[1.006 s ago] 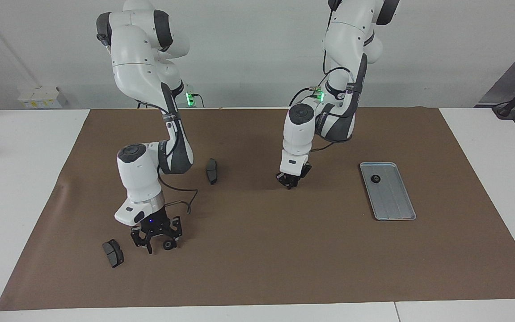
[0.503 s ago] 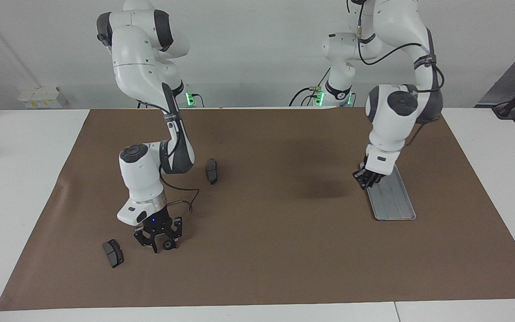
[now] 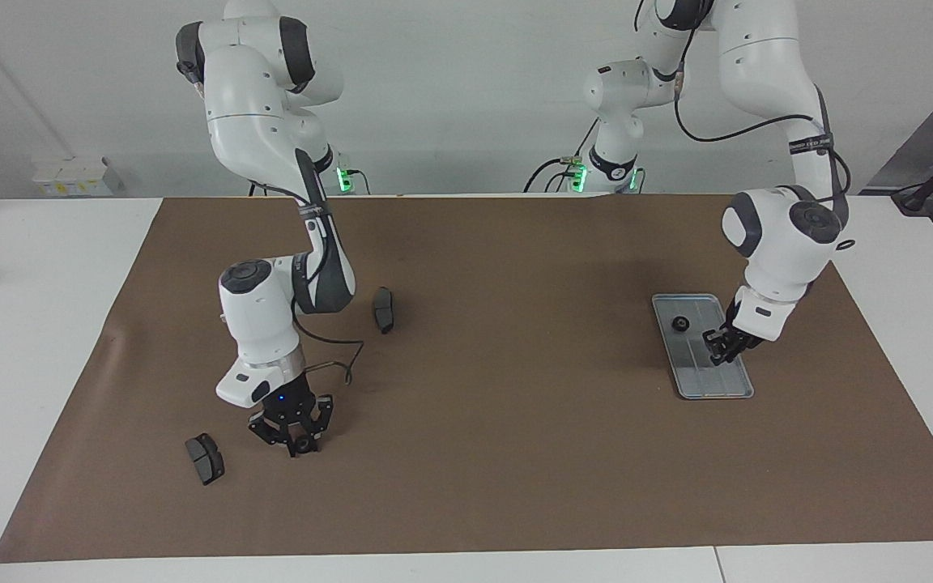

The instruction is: Pick bearing gear from pile to tray

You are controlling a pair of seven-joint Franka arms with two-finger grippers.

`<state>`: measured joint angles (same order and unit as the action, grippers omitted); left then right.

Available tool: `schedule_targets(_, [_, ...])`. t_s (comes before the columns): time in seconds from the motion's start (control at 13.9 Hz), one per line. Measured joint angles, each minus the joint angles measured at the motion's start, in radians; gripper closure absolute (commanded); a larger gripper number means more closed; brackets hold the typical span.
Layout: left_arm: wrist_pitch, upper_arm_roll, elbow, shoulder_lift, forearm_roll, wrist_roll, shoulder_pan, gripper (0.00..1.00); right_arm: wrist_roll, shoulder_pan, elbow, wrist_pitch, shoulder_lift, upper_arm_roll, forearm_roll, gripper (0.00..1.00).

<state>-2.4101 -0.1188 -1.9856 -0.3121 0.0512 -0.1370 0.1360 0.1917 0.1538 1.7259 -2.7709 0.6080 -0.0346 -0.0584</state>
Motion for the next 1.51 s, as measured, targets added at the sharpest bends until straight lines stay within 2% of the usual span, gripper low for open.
schedule_targets(0.07, [-0.008, -0.004, -0.003, -0.009, 0.0, 0.0, 0.0, 1.0, 0.0, 0.003, -0.001, 0.0, 0.0, 0.001, 0.0, 0.86])
schedule_targets(0.14, [-0.015, -0.005, -0.01, -0.011, 0.0, 0.004, 0.0, 0.84, 0.0, 0.009, -0.002, 0.0, 0.0, 0.003, 0.0, 0.86])
schedule_targets(0.22, [-0.029, -0.004, -0.02, -0.011, 0.0, 0.017, 0.0, 0.06, 0.0, 0.017, -0.003, 0.0, 0.0, 0.006, 0.0, 0.89])
schedule_targets(0.29, [-0.039, -0.003, -0.028, -0.011, 0.0, 0.03, 0.0, 0.0, 0.0, 0.034, -0.007, 0.0, -0.001, 0.009, 0.0, 0.91])
schedule_targets(0.57, [-0.005, -0.013, -0.006, 0.006, 0.0, 0.041, -0.002, 0.0, -0.078, 0.186, -0.034, 0.007, -0.018, 0.013, 0.0, 0.92])
schedule_targets(0.93, [0.227, -0.018, 0.079, 0.132, -0.002, 0.018, -0.074, 0.0, -0.326, 0.377, -0.049, 0.026, -0.071, 0.015, 0.0, 0.92])
schedule_targets(1.15, [0.335, -0.018, 0.14, 0.152, -0.003, -0.049, -0.129, 0.0, -0.354, 0.466, -0.046, 0.026, -0.07, 0.015, 0.0, 0.9])
schedule_targets(1.29, [0.376, -0.018, 0.167, 0.151, -0.003, -0.132, -0.173, 0.0, -0.36, 0.514, -0.046, 0.026, -0.07, 0.015, 0.0, 0.74])
schedule_targets(1.36, [0.384, -0.018, 0.171, 0.151, -0.003, -0.18, -0.198, 0.0, -0.36, 0.531, -0.045, 0.026, -0.069, 0.015, 0.0, 0.6])
schedule_targets(1.44, [0.386, -0.018, 0.172, 0.15, -0.003, -0.218, -0.22, 0.0, -0.36, 0.546, -0.044, 0.026, -0.067, 0.015, 0.0, 0.23])
schedule_targets(1.51, [0.387, -0.018, 0.172, 0.149, -0.003, -0.241, -0.238, 0.0, -0.36, 0.554, -0.043, 0.026, -0.065, 0.015, 0.0, 0.06])
